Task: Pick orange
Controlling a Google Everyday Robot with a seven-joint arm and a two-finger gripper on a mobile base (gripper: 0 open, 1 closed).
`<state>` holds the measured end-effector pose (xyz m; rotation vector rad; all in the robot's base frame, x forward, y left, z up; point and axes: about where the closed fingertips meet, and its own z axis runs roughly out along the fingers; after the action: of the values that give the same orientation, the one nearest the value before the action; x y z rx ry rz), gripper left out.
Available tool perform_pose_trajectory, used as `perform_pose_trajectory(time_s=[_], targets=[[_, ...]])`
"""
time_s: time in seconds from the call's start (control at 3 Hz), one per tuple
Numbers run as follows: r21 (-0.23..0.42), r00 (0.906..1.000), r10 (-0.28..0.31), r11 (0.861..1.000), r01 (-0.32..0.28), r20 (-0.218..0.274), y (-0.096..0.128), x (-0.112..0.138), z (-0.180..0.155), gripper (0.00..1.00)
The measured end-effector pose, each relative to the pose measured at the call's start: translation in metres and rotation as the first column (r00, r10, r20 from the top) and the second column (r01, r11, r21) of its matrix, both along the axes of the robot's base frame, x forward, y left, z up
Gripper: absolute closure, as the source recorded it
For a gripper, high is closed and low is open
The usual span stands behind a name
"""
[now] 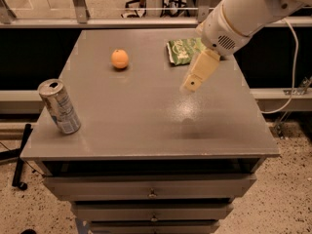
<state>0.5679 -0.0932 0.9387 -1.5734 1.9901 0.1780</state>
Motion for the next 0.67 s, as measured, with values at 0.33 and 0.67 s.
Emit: perform_pose_trajectory(time_s=[0.33,0.67], targets=[[0.019,0.9999,-0.007,1.0,0.007,0.009,0.003,0.002,-0.004,0.0],[0.138,0.9999,-0.008,0.99,0.009,-0.009,0.033,0.021,-0.033,0.0]])
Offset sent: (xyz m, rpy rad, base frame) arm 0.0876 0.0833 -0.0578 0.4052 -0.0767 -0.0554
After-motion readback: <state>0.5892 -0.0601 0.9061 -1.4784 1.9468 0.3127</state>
